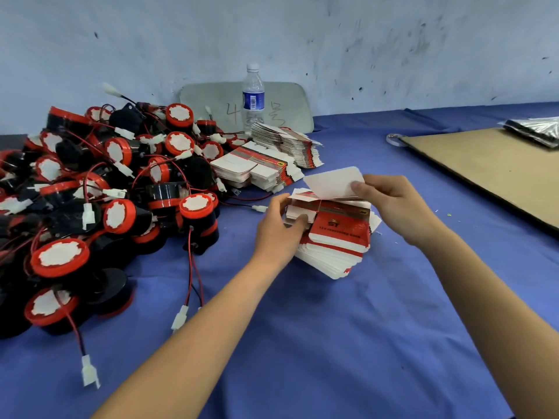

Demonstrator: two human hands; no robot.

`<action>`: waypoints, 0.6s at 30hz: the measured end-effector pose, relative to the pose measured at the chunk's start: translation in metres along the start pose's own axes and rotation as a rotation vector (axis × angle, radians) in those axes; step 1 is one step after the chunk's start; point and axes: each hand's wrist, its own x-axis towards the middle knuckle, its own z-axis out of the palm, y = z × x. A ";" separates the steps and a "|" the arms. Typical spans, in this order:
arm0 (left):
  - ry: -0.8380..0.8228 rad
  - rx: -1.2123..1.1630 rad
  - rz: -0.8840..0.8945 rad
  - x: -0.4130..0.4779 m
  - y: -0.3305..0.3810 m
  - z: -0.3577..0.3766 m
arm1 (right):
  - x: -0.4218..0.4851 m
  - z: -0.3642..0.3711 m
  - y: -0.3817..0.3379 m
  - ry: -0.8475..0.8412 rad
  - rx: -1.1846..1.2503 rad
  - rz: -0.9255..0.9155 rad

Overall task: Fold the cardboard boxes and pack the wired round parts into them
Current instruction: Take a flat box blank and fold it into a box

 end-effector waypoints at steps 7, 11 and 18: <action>0.008 0.402 0.035 0.005 0.021 0.013 | -0.012 0.015 0.005 0.204 0.389 -0.022; -0.133 0.169 -0.168 0.004 0.042 0.019 | -0.015 0.022 0.013 0.145 0.341 -0.066; 0.116 -0.251 -0.088 -0.015 0.034 0.013 | -0.019 0.016 0.057 0.268 -0.063 -0.107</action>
